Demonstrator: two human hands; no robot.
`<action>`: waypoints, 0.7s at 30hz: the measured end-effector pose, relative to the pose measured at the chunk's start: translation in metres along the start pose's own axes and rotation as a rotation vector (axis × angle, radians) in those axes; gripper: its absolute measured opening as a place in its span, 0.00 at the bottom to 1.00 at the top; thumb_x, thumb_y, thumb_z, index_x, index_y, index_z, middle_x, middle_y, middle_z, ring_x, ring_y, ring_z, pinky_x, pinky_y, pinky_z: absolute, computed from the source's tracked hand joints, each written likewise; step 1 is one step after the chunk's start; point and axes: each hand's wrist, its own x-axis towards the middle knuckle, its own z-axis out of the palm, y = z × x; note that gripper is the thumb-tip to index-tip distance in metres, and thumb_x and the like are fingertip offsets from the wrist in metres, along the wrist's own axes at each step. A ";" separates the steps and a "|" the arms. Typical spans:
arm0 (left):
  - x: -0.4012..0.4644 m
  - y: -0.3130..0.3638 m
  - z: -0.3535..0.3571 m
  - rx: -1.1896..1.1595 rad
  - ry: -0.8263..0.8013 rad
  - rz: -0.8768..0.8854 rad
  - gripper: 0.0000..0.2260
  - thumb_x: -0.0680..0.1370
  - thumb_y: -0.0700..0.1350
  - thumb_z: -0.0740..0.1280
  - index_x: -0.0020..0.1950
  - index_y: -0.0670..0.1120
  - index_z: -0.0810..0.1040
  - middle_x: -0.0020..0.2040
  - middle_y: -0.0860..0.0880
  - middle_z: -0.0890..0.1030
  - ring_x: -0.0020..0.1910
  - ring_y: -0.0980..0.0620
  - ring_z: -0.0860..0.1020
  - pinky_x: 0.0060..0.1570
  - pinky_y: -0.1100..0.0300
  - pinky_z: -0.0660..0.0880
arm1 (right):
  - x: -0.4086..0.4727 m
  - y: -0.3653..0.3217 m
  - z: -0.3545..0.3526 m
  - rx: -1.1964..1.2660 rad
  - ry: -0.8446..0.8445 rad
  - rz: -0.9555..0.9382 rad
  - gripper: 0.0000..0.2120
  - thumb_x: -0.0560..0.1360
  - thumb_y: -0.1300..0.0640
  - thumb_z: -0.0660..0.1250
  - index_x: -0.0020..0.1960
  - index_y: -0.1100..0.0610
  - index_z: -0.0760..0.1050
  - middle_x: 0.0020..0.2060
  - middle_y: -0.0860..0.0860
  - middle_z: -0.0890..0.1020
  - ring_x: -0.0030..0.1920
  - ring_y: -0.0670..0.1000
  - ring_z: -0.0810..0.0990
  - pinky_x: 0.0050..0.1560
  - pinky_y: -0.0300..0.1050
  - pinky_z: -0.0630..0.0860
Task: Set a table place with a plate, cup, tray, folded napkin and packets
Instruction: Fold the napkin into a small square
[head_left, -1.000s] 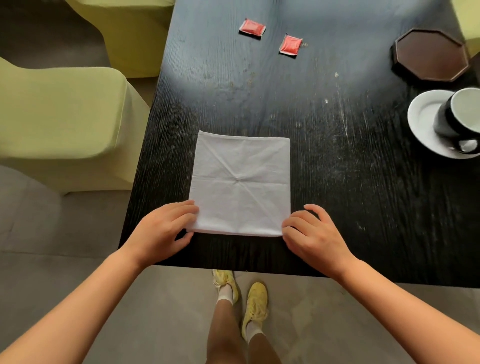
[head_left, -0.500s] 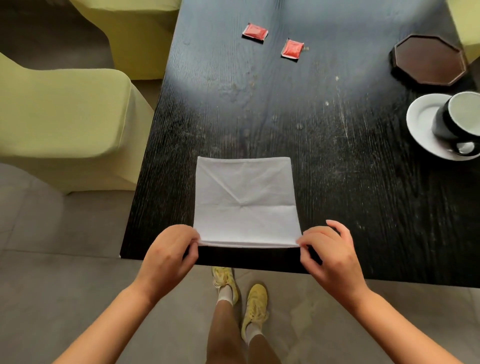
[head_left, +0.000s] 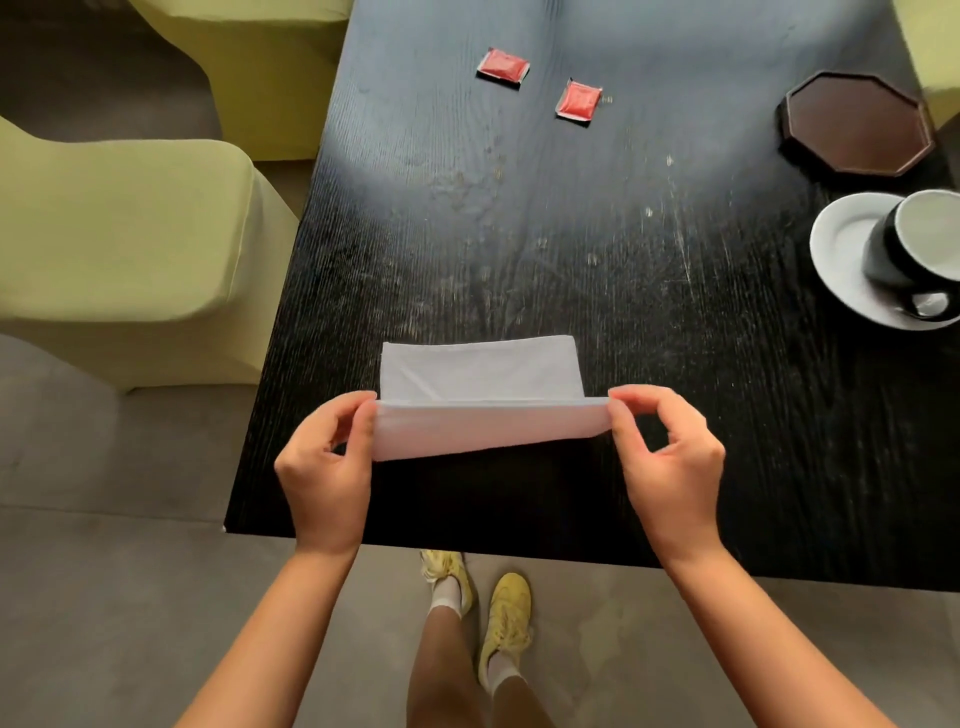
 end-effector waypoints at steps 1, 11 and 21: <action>0.007 -0.001 0.003 0.010 0.002 0.013 0.09 0.77 0.43 0.64 0.49 0.39 0.81 0.45 0.49 0.81 0.43 0.58 0.77 0.46 0.73 0.71 | 0.008 0.001 0.005 0.015 -0.001 0.034 0.09 0.73 0.53 0.63 0.46 0.56 0.79 0.39 0.44 0.79 0.43 0.45 0.77 0.52 0.56 0.75; 0.058 -0.032 0.046 0.280 -0.015 0.078 0.05 0.75 0.40 0.66 0.44 0.40 0.82 0.40 0.43 0.81 0.40 0.44 0.76 0.43 0.63 0.64 | 0.069 0.030 0.066 -0.121 -0.059 0.245 0.04 0.74 0.57 0.65 0.41 0.54 0.77 0.36 0.48 0.80 0.36 0.48 0.74 0.57 0.53 0.69; 0.073 -0.045 0.059 0.384 -0.081 0.050 0.07 0.75 0.42 0.66 0.45 0.41 0.82 0.41 0.43 0.78 0.44 0.43 0.73 0.45 0.50 0.71 | 0.070 0.042 0.080 -0.319 -0.063 0.198 0.05 0.75 0.56 0.63 0.44 0.55 0.77 0.39 0.50 0.79 0.42 0.51 0.76 0.51 0.44 0.58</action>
